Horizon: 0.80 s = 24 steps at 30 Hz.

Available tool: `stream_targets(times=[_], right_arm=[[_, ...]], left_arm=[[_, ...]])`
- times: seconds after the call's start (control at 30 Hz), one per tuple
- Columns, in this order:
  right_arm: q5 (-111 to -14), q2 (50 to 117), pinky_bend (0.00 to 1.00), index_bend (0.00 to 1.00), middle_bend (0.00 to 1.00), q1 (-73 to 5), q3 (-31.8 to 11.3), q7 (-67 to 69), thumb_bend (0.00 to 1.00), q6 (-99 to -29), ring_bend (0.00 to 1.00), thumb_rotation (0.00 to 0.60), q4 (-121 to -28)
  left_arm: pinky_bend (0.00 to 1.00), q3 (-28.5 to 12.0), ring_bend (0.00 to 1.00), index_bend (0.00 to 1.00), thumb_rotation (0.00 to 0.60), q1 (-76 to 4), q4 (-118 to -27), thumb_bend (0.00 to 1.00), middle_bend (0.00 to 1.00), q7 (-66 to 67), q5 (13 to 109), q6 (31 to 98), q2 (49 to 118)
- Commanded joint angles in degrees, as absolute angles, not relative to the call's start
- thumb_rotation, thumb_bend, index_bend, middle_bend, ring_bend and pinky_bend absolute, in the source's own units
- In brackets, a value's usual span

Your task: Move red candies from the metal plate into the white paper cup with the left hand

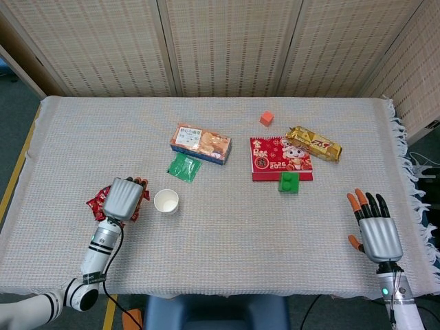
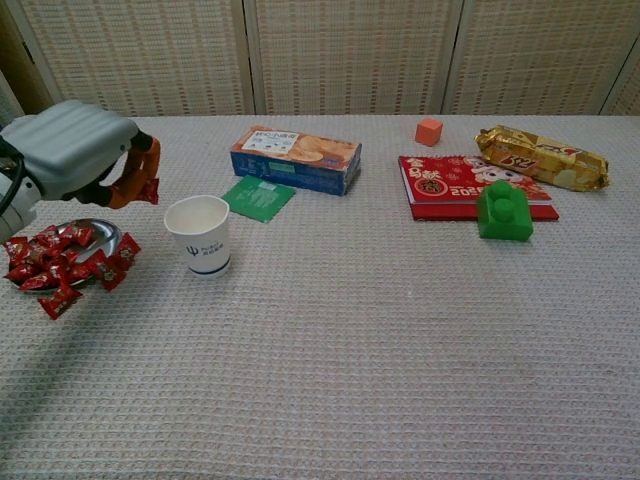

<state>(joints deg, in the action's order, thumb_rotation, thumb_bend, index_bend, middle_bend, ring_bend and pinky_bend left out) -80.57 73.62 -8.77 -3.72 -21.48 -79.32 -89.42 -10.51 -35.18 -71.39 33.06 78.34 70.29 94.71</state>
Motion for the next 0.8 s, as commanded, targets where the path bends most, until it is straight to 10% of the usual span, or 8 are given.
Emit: stream_targets(times=[0.03, 0.53, 0.8], right_arm=[[-80.5, 73.48, 0.0, 0.0, 0.0, -8.75, -3.76, -21.3, 0.12, -79.34, 0.0, 0.6, -89.51], [-81.34, 72.25, 0.0, 0.0, 0.0, -8.47, -3.29, -19.78, 0.12, -79.67, 0.0, 0.6, -90.42], [-81.29, 72.07, 0.0, 0.0, 0.0, -8.38, -3.37, -19.6, 0.12, -79.86, 0.0, 0.6, -90.56]], left_arm=[[1.0, -10.67, 0.66, 0.74, 0.6, -36.52, -72.61, 0.74, 0.74, 35.52, 78.5, 69.63, 96.17], [1.0, -10.08, 0.66, 0.73, 0.6, -39.42, -71.43, 0.74, 0.73, 42.37, 77.93, 68.08, 101.51], [0.94, -9.11, 0.56, 0.48, 0.6, -40.02, -69.95, 0.64, 0.58, 42.64, 78.83, 67.68, 101.79]])
